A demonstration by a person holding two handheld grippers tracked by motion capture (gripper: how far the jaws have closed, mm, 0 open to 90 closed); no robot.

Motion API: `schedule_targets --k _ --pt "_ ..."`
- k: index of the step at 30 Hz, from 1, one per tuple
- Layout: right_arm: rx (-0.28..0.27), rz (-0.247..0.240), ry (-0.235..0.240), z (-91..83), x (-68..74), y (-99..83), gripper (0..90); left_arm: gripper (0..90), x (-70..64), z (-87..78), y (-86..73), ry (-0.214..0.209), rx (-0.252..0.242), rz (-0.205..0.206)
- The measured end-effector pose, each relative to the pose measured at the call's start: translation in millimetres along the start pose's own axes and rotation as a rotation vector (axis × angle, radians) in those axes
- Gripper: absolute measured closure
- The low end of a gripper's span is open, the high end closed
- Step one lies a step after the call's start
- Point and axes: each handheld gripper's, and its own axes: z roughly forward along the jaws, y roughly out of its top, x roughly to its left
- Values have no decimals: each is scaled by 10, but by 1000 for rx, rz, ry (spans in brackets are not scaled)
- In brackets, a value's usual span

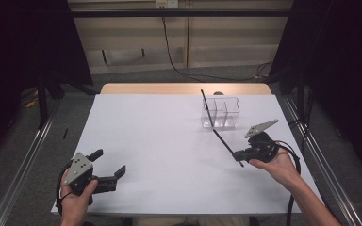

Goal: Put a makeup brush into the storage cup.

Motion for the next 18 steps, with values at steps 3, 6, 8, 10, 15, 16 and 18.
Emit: schedule_targets --k 3,6,8,10,15,16,18 --pt "-87 -5 10 -38 2 -12 847 18 -2 0 1 -1 -1 0" --pt "-158 -4 2 -85 -7 -14 848 18 -4 -1 2 -2 -4 -3" --pt "-219 -4 7 -127 -14 -24 847 18 -4 -2 0 -1 -2 -3" --pt "-255 -9 -3 -148 -13 -30 848 18 -3 -1 -1 -1 0 0" --pt "-357 -24 -2 -197 21 -38 848 17 -2 -5 -1 -5 -3 -3" --pt "-370 -29 -1 -205 27 -36 847 18 0 -6 -1 -7 -3 -2" --pt "-398 -35 13 -214 35 -34 847 18 0 -9 0 -9 -5 -3"
